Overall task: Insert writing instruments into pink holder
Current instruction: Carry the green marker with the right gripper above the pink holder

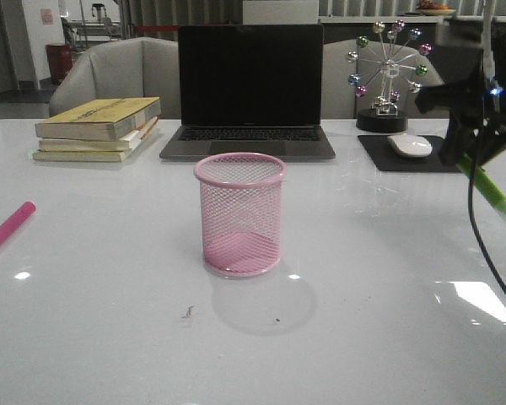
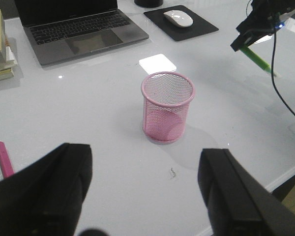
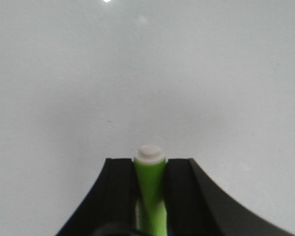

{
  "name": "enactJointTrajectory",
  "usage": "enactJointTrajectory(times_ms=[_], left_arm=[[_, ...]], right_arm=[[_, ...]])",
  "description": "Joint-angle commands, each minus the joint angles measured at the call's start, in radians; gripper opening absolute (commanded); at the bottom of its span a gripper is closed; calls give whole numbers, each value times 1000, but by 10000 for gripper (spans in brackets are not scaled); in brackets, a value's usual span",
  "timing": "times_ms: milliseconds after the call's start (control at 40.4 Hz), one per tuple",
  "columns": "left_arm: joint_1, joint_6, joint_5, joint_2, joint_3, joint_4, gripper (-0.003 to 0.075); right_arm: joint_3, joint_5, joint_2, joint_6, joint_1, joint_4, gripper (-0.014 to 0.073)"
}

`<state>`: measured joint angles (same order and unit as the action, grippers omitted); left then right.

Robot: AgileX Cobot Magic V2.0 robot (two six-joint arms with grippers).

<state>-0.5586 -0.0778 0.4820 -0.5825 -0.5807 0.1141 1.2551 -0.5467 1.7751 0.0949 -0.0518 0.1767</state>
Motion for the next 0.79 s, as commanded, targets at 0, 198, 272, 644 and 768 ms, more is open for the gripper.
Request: enactJointTrajectory(times_ms=[0,198,272,644,768], left_arm=[[-7,0,-85,-7,-28,13,505],[-7,0,-85,-7,-28,13,505],[-7,0,-85,-7,-28,13,505],[-7,0,-85,-7,-28,13,505],[-7,0,-85,-7,-28,13,505]], right_arm=[[-84,213,-176,21,-40,35,145],[-317,582,-381,21,-200,36,145],[-375,712,-424,21,-266,35,145],[-445,1317,-331,17,-596,14,145],[-445,1497,-221,17,-615,-2,145]])
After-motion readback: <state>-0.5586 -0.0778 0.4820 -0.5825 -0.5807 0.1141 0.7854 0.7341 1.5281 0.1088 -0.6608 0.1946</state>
